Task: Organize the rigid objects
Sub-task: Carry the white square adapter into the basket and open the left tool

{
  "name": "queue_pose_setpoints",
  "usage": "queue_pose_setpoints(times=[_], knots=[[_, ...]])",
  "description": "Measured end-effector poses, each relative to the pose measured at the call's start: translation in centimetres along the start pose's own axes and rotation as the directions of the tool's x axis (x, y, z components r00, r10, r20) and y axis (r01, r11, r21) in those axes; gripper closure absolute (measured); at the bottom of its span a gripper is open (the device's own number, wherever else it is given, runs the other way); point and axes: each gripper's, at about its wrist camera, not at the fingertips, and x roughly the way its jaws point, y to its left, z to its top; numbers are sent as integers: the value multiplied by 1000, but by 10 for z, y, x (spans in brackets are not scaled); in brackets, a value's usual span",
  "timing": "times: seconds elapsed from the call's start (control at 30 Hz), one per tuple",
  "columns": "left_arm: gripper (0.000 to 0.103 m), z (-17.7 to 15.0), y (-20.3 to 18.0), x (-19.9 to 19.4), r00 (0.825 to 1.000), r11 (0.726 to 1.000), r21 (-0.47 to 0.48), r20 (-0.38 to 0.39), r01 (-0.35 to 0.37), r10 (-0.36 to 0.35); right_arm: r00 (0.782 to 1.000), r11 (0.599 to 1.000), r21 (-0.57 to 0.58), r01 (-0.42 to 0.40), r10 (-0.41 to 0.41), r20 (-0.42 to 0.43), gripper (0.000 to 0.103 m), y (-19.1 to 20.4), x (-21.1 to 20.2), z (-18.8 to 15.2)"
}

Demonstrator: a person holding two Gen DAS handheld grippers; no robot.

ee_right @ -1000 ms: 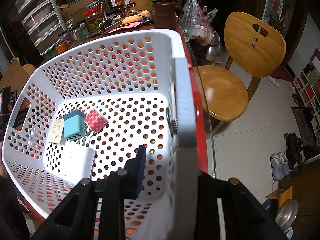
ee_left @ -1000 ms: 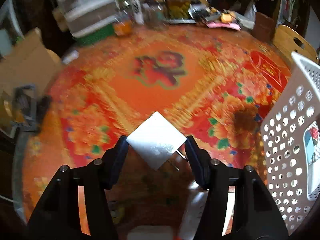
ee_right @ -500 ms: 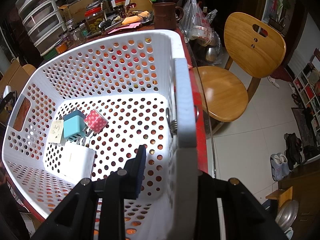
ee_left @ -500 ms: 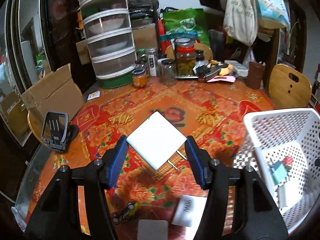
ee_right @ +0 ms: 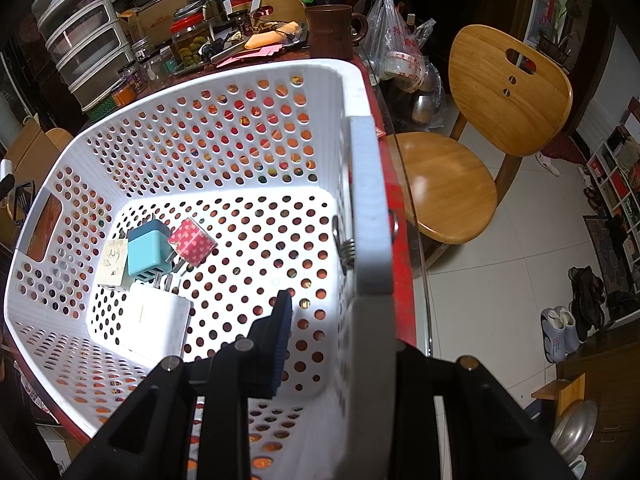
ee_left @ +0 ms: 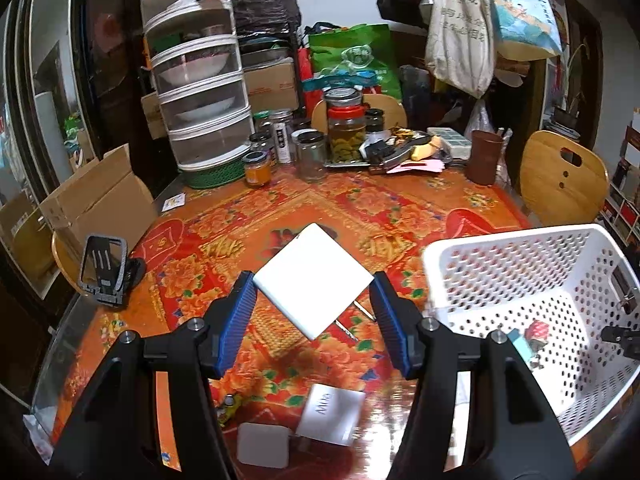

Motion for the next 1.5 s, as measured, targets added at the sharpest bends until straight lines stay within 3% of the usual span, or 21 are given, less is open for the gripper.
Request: queue_pose_setpoints(times=[0.37,0.73,1.1,1.17,1.23,1.3,1.5], knots=[[47,-1,-89,-22,996,989,117,-31,85,-82,1000,1000,-1,-3,3,2,74,1,0,1],[47,-24,-177,-12,978,959,220,-146,180,-150,1000,1000,0,-5,5,2,74,1,0,1],[47,-41,-196,17,950,950,218,-263,226,-165,1000,1000,0,-5,5,2,73,1,0,0],[45,-41,-195,14,951,947,214,-248,240,-186,1000,1000,0,-5,5,2,73,1,0,0],[20,-40,-190,6,959,947,220,-214,233,-186,1000,1000,-1,-5,5,2,73,1,0,1],[3,-37,-183,-7,970,949,223,-149,224,-194,1000,1000,1,-7,7,1,73,1,0,1],[1,-40,-146,-49,978,955,218,7,202,-209,1000,1000,-2,-7,7,1,73,4,-1,0]])
